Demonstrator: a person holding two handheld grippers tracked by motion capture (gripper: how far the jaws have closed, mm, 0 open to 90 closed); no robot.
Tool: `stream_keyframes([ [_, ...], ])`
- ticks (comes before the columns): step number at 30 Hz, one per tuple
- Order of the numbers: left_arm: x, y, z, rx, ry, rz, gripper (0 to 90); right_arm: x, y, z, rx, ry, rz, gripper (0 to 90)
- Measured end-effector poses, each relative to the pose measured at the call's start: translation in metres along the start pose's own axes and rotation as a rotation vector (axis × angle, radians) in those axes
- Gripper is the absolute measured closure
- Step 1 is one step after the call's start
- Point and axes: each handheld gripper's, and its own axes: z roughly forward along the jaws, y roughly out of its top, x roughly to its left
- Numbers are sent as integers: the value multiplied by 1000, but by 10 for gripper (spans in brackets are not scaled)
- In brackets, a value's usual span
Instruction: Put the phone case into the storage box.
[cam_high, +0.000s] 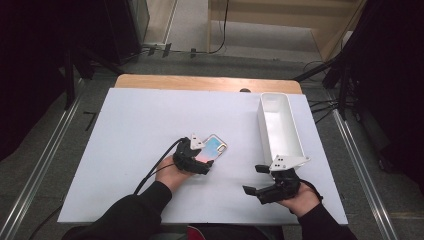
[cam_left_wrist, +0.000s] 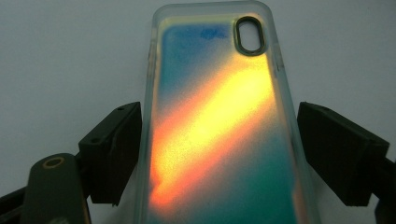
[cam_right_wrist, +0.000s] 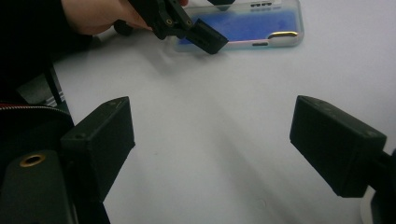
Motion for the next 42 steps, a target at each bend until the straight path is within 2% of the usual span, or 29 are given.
stream_keyframes([
  [7,2,0,0,-1,-10,0,169,0,0,0,-7,3,-6,126],
  [12,6,1,-2,-11,-45,-39,169,-1,2,-1,-19,0,-1,126],
  [17,10,3,-5,-31,-64,-60,169,1,4,0,-32,16,-23,126],
  [22,13,7,-16,-63,-93,-94,169,3,8,1,-50,24,-41,126],
  [26,18,10,-27,-100,-107,-132,169,3,11,4,-47,15,-47,126],
  [32,23,13,-44,-142,-152,-196,169,7,12,5,-51,15,-54,126],
  [37,23,14,-54,-169,-152,-204,169,11,12,4,-53,9,-47,126],
  [42,22,13,-62,-183,-170,-232,169,13,12,2,-67,-2,-41,126],
])
